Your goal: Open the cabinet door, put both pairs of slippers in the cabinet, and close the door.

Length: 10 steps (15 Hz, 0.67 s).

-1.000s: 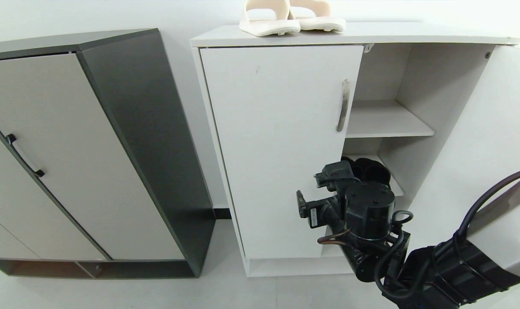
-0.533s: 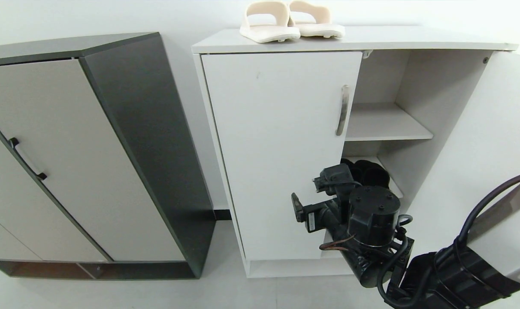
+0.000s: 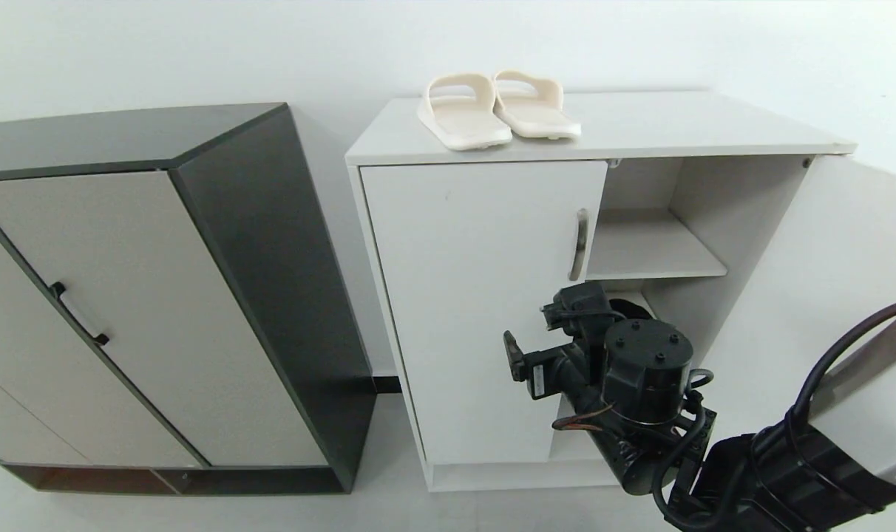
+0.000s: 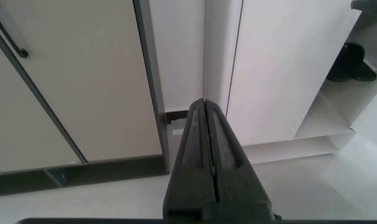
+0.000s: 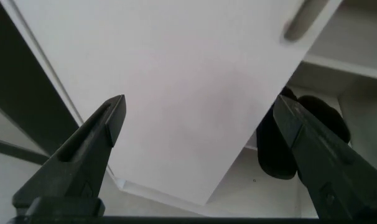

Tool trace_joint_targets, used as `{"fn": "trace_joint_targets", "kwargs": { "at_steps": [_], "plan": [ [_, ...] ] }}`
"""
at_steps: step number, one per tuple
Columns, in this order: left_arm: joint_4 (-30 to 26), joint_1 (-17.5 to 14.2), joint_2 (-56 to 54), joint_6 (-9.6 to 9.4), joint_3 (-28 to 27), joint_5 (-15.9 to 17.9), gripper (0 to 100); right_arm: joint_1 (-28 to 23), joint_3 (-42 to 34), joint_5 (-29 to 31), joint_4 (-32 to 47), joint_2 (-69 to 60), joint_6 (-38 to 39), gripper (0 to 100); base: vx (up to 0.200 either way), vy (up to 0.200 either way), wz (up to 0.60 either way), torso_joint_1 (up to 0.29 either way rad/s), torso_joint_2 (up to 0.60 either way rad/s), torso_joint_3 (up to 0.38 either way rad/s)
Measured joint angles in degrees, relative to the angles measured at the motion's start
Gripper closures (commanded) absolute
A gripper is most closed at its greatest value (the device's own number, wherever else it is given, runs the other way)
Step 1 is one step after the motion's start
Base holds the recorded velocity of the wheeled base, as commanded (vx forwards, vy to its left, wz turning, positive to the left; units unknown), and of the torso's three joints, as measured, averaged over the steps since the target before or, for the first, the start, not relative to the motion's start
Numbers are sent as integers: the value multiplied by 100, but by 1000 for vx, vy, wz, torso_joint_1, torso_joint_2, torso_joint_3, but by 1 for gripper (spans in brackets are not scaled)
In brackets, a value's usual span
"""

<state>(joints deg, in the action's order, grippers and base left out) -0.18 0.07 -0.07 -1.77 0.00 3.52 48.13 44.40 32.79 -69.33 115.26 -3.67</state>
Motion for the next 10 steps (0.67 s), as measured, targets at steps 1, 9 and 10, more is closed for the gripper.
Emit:
{"fn": "trace_joint_targets", "kwargs": {
  "at_steps": [1, 9, 10],
  "plan": [
    [0, 2, 0, 2, 0, 0, 100, 0, -2, -1, -2, 0, -2, 0, 0, 0, 0, 144, -461, -339],
    [0, 0, 0, 0, 0, -2, 100, 2, 6, -1, 0, -7, -10, 0, 0, 0, 0, 169, -485, -320],
    [0, 4, 0, 0, 0, 0, 100, 0, 6, 0, 0, -13, -10, 0, 0, 0, 0, 188, -491, -310]
  ]
}}
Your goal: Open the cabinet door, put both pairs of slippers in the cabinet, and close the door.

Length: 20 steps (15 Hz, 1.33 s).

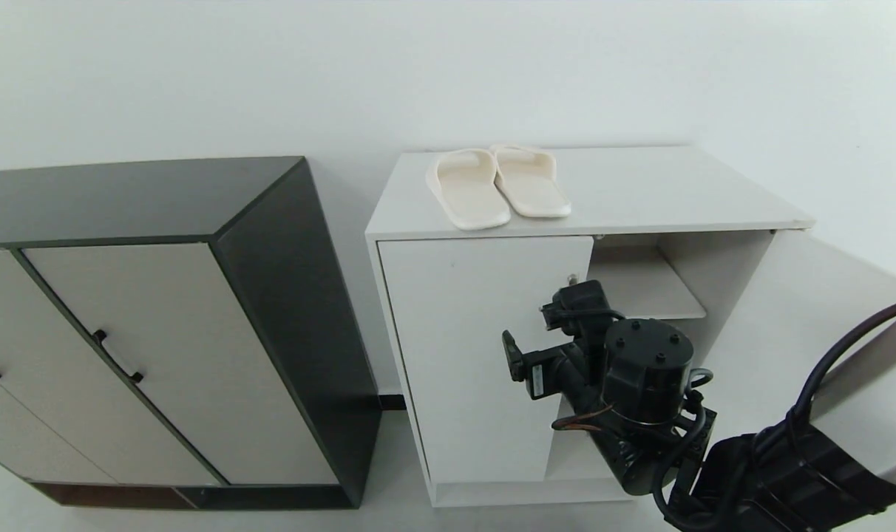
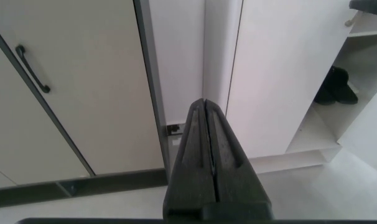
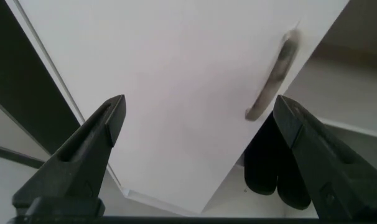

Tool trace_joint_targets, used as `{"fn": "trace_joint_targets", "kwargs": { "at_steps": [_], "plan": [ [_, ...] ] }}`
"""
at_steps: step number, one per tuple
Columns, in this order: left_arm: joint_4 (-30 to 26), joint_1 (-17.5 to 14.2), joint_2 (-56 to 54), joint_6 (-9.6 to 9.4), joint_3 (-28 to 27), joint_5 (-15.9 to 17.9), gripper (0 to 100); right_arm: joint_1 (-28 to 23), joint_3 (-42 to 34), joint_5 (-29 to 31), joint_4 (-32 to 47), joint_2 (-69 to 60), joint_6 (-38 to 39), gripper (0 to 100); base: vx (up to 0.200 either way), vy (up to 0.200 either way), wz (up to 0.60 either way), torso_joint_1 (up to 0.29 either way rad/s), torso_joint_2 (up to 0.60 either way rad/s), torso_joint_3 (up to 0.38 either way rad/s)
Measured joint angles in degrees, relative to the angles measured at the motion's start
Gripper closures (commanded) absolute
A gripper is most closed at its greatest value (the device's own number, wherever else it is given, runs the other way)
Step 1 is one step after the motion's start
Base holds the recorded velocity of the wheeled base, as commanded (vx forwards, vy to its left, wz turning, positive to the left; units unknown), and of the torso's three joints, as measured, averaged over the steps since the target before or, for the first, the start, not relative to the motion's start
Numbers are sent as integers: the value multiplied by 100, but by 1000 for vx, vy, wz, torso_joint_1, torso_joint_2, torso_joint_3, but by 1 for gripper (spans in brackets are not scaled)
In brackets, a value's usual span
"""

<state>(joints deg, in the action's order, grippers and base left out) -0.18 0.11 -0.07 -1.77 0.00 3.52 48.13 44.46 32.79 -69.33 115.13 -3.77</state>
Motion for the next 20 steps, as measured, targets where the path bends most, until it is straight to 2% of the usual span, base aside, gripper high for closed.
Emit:
{"fn": "trace_joint_targets", "kwargs": {
  "at_steps": [7, 9, 13, 16, 19, 20],
  "plan": [
    [0, -1, 0, 0, 0, 0, 100, 0, -11, -11, 0, -16, -2, 0, 0, 0, 0, 217, -533, -316],
    [0, -1, 0, 0, 0, 0, 100, -1, -23, -173, -132, -16, 5, 0, 0, 0, 0, 246, -574, -322],
    [0, -1, 0, 0, 0, -2, 100, -45, -102, -389, -318, -55, -224, 0, 0, 0, 0, 84, -194, -107],
    [0, -1, 0, -1, 0, -2, 100, -30, 361, -402, 1042, -289, 101, 0, 0, 0, 0, 0, 0, 0],
    [5, -1, 0, -30, 0, -2, 100, 167, 1106, -402, 3341, -697, 1381, 0, 0, 0, 0, 0, 0, 0],
    [5, 0, 0, -33, 0, -2, 100, 241, 1317, -384, 3572, -820, 1591, 0, 0, 0, 0, 0, 0, 0]
  ]
}}
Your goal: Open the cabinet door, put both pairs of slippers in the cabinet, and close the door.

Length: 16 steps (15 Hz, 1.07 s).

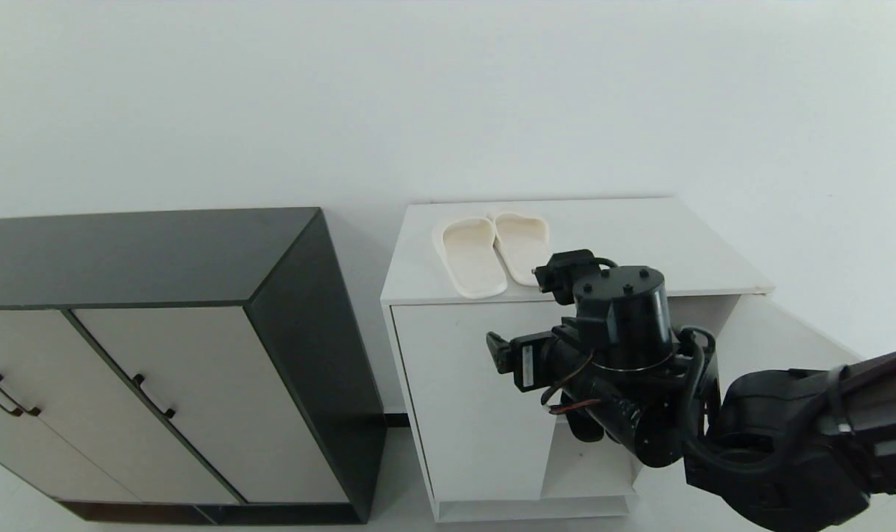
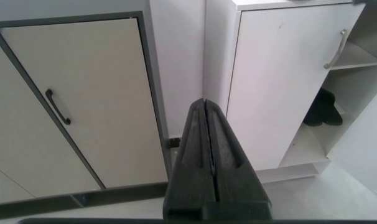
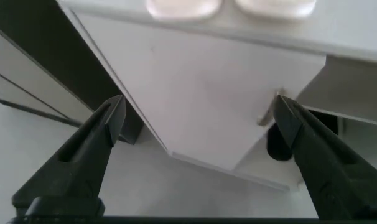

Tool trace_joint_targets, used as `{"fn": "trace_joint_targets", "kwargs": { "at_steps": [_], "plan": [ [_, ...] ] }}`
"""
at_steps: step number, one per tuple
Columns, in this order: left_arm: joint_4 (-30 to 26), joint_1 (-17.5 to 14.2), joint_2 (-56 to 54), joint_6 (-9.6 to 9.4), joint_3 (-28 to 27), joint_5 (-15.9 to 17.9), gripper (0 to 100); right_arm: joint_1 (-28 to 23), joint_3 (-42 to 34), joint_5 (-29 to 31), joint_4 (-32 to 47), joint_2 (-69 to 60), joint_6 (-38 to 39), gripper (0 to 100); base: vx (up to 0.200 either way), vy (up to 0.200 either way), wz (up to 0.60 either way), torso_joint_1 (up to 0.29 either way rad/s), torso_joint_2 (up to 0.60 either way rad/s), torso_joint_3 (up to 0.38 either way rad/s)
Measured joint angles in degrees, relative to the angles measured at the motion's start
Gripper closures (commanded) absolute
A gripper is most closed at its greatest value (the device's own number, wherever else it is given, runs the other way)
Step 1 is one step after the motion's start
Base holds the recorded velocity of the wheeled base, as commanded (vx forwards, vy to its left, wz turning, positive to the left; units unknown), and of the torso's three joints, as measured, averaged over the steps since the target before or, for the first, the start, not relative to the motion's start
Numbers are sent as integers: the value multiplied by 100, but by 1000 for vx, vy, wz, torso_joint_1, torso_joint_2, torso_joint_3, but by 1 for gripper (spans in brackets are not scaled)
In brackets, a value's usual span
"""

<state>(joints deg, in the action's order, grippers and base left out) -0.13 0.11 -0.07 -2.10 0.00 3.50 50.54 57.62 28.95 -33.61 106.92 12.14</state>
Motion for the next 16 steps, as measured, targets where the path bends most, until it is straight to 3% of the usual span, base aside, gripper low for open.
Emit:
{"fn": "trace_joint_targets", "kwargs": {
  "at_steps": [4, 16],
  "plan": [
    [0, -4, 0, -6, 0, 0, 100, 61, 83, 96, -73, -185, -84, 0, 0, 0, 0, 0, 0, 0],
    [4, -4, 0, 27, 0, 2, 100, 65, -99, 110, -1013, 151, -434, 0, 183, 0, 0, 4, 3, 3]
  ]
}}
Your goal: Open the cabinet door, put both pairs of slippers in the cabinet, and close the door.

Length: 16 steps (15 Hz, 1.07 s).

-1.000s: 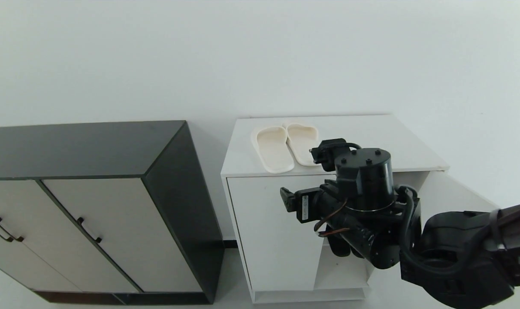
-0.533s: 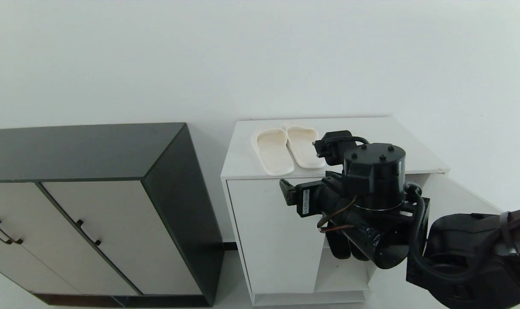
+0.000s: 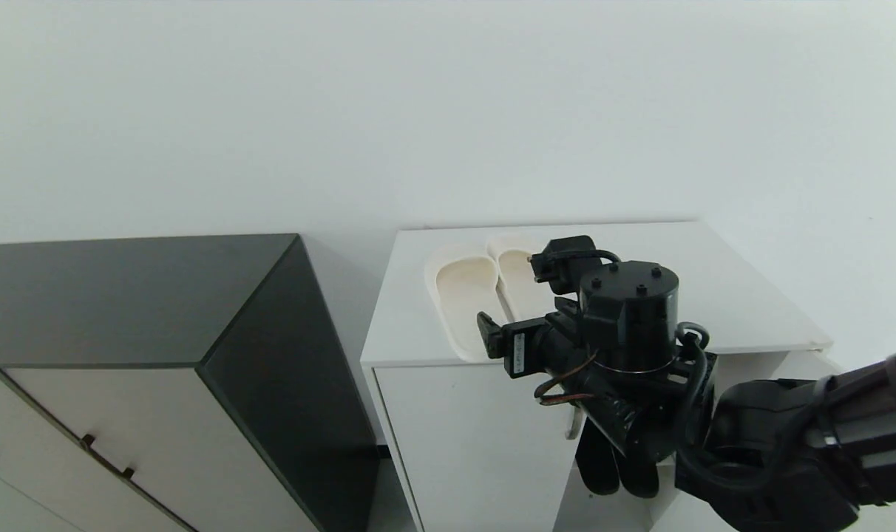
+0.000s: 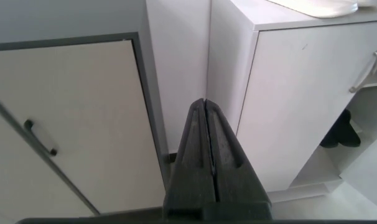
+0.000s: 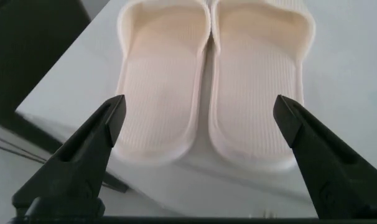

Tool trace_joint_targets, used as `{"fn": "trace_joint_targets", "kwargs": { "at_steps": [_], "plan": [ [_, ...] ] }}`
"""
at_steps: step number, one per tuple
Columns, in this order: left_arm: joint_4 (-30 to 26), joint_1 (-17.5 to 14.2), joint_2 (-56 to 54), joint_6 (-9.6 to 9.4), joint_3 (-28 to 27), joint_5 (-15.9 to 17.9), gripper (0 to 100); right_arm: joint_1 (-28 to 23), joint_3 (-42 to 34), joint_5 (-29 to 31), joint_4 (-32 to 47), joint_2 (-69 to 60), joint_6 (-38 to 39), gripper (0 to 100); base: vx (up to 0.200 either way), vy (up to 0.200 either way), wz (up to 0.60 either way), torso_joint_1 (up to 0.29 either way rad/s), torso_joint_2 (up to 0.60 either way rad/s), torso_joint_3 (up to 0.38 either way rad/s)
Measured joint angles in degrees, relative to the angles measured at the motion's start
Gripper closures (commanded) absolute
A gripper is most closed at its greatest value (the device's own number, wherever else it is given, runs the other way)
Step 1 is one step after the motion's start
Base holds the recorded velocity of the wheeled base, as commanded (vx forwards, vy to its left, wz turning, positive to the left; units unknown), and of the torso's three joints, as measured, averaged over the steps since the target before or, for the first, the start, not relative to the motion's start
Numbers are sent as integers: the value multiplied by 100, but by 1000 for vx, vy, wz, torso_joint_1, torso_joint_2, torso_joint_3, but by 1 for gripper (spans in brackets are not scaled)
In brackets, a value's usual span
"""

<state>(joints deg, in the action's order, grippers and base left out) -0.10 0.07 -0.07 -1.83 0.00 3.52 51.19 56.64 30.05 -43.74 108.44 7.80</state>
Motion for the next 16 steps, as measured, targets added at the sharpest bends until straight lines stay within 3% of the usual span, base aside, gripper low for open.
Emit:
{"fn": "trace_joint_targets", "kwargs": {
  "at_steps": [6, 11, 12, 16],
  "plan": [
    [-4, 0, 0, 6, 0, -2, 100, -262, 1128, -33, -98, 912, -294, 0, 0, 0, 0, 0, 0, 0],
    [-4, 6, 0, 13, 0, -9, 100, -434, 1875, -46, 343, 1323, -397, 0, 0, 0, 0, 0, 0, 0],
    [-1, 0, 0, 13, 0, -9, 100, -463, 2004, -49, 433, 1381, -401, 100, 0, 0, 0, 0, 0, 0],
    [0, 4, 0, 17, 0, -9, 100, -522, 2522, -66, 775, 1596, -404, 100, 0, 0, 0, 0, 0, 0]
  ]
}}
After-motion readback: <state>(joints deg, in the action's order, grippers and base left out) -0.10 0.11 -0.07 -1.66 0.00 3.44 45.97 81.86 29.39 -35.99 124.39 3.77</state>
